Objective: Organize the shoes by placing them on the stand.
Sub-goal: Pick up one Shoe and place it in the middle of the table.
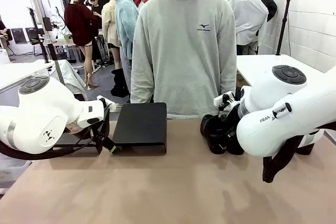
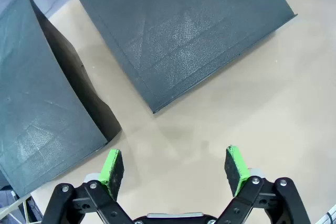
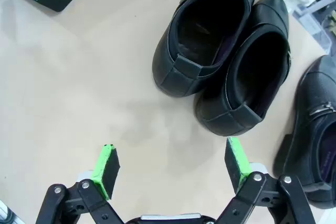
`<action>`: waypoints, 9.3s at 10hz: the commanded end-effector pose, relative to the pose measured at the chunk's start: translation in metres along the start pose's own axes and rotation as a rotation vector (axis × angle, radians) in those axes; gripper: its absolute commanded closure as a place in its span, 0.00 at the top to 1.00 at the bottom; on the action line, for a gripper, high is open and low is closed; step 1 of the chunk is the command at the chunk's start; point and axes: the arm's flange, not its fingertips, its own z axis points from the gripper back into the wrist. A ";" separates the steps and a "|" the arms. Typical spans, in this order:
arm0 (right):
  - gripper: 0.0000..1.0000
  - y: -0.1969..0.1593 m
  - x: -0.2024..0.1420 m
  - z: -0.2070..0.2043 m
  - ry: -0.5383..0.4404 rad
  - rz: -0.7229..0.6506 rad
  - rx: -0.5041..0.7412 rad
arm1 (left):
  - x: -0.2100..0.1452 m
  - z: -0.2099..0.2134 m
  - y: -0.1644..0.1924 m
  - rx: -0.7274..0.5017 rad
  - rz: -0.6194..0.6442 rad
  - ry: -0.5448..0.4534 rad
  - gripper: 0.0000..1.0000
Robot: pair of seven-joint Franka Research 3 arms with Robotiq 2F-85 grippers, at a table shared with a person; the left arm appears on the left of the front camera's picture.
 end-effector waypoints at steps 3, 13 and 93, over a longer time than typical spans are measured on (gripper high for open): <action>1.00 0.000 0.000 0.000 0.000 0.000 0.000 | 0.000 0.000 0.000 0.000 0.000 0.000 1.00; 1.00 0.000 0.000 0.000 0.000 0.000 0.000 | 0.000 0.000 0.000 0.000 0.000 0.000 1.00; 1.00 -0.228 0.040 -0.093 0.547 -0.551 0.067 | -0.060 0.180 0.119 -0.295 0.125 -0.161 1.00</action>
